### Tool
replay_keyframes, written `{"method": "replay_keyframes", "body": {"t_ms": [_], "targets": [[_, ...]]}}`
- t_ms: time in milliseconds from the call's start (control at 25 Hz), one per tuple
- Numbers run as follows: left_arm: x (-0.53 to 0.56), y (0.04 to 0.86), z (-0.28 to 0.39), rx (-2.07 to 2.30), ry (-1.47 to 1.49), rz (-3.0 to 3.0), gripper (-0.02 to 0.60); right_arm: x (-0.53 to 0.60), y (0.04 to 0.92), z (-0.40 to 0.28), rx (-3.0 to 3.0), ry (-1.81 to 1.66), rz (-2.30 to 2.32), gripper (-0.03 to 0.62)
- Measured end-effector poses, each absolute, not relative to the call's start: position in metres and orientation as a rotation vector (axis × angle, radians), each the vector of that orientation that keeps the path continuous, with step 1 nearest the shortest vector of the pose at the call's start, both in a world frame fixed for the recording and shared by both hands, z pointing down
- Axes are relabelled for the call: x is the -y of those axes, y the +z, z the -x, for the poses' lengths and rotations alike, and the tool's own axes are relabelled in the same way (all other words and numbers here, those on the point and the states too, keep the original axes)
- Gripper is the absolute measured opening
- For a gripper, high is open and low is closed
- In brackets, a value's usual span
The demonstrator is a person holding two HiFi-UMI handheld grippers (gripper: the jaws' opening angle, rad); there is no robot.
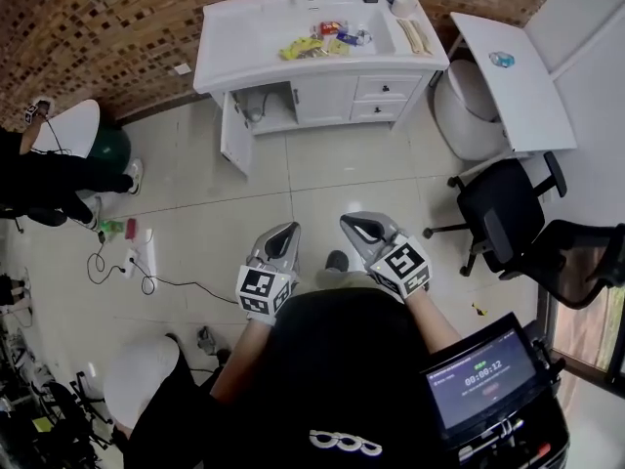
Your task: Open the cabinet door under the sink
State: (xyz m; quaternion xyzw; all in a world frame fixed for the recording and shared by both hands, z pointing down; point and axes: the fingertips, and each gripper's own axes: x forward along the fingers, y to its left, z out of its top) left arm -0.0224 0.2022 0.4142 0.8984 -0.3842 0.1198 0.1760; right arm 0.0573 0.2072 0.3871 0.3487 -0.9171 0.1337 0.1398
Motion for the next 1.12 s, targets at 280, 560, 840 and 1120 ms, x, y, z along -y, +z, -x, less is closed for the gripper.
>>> {"method": "replay_keyframes", "body": {"t_ms": [280,560,840,1120], "targets": [[-0.211,0.422,0.021,1.104,0.357,-2.530,0.003,-0.209,0.394,-0.058,2.661,0.425,-0.993,-0.011],[-0.214,0.425,0.012,1.102,0.365,-2.529,0.003,-0.213,0.395,-0.064,2.676,0.430,-0.987,-0.011],[-0.214,0.428,0.016,1.110,0.359,-2.508,0.003,-0.213,0.397,-0.068,2.663,0.438,-1.004,-0.011],[-0.210,0.425,0.025,1.121,0.355,-2.507,0.003,-0.210,0.393,-0.062,2.667,0.429,-1.008,-0.011]]}}
